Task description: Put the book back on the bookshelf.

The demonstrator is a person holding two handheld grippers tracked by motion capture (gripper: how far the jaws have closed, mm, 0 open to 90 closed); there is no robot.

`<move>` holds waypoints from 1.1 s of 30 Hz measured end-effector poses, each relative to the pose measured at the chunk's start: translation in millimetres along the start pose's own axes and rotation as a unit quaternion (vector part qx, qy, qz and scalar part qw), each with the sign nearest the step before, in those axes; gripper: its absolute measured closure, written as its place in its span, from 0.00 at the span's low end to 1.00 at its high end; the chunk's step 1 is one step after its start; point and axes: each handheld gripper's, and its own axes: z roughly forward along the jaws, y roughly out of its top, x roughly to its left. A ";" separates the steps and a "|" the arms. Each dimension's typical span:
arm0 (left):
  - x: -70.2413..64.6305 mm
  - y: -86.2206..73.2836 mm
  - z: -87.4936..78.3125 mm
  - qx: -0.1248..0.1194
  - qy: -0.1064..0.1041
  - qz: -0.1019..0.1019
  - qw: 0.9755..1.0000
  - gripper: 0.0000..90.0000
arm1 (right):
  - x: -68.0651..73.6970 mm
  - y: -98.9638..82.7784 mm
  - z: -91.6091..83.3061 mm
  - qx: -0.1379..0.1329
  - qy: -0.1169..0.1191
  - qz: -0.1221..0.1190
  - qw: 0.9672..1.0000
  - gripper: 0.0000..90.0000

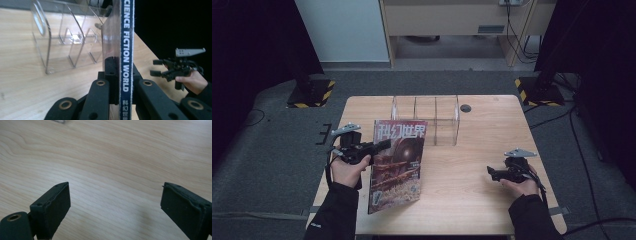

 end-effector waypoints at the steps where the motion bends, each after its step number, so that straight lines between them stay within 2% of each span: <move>1: -0.2 2.0 -1.9 -0.005 0.003 0.000 1.000 0.93 | -2.5 -2.5 -0.4 0.005 -0.002 -0.002 1.000 0.10; 6: -0.6 13.4 -9.4 -0.024 0.022 0.002 0.999 0.93 | -13.6 -11.5 1.2 0.028 -0.019 -0.004 0.999 0.10; 8: -0.2 18.0 -11.8 -0.033 0.035 0.005 0.999 0.93 | -15.5 -13.7 3.3 0.034 -0.024 0.000 0.999 0.10; 10: 0.9 21.0 -13.4 -0.040 0.045 0.006 0.998 0.93 | -17.3 -15.8 5.0 0.040 -0.026 -0.006 0.999 0.09; 12: 2.9 23.8 -15.6 -0.049 0.052 0.002 0.997 0.93 | -18.5 -18.5 6.9 0.045 -0.027 -0.005 0.999 0.08; 13: 3.9 25.2 -16.8 -0.052 0.054 0.002 0.997 0.93 | -19.0 -19.2 7.5 0.042 -0.026 0.003 0.999 0.07; 22: 6.7 39.7 -20.8 -0.086 0.076 -0.002 0.993 0.93 | -19.1 -27.1 9.6 0.004 -0.029 0.006 1.000 0.03; 30: 7.8 50.6 -12.8 -0.109 0.097 0.004 0.989 0.93 | -19.1 -26.7 10.2 0.006 -0.028 0.004 1.000 0.03; 33: 9.5 54.5 -8.2 -0.109 0.104 0.006 0.989 0.93 | -19.0 -26.6 10.4 0.006 -0.028 0.005 1.000 0.03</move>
